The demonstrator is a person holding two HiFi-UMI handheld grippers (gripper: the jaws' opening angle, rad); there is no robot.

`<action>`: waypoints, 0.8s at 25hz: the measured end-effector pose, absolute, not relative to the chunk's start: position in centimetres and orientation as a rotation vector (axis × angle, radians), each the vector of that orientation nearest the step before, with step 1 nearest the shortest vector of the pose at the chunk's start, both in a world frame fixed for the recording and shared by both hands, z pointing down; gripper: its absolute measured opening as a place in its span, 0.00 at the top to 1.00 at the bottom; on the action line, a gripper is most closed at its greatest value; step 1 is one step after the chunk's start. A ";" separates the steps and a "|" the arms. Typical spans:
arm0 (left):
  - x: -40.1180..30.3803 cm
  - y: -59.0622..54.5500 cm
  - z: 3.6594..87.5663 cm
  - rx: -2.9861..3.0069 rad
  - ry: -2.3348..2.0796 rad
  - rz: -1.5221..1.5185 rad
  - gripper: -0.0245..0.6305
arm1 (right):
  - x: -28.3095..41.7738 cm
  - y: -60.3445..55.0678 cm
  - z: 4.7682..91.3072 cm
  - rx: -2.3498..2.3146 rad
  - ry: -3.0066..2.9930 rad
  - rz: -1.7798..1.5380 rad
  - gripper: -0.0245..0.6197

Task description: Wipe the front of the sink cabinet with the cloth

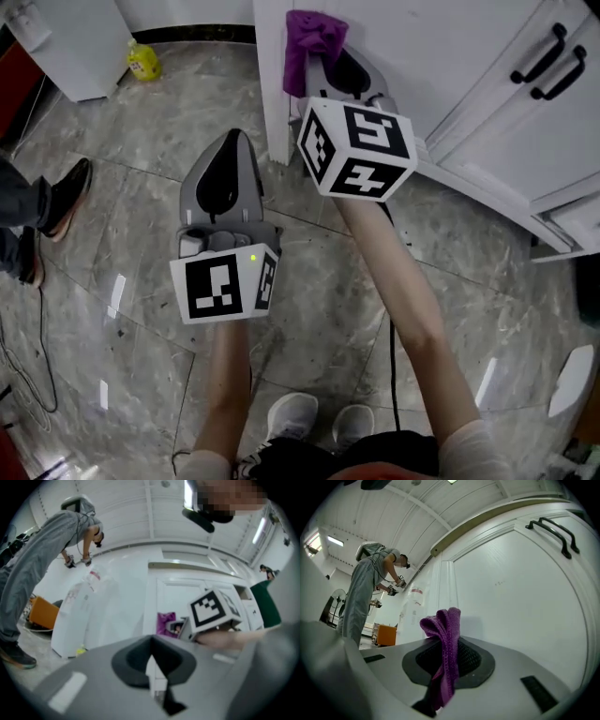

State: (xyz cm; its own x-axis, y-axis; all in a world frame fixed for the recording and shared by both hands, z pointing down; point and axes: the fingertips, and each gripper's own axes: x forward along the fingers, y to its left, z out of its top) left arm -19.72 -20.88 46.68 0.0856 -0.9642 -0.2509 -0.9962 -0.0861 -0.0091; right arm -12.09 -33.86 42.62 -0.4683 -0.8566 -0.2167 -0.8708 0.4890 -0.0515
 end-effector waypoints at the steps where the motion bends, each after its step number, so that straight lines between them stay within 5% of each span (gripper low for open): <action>1: -19.7 -21.1 46.8 -2.175 1.987 0.259 0.96 | -11.8 -34.0 42.2 -1.498 2.502 0.120 0.88; 20: -12.4 -21.9 45.4 -2.283 1.824 0.231 0.96 | 7.0 -31.3 41.6 -1.924 2.252 0.320 0.88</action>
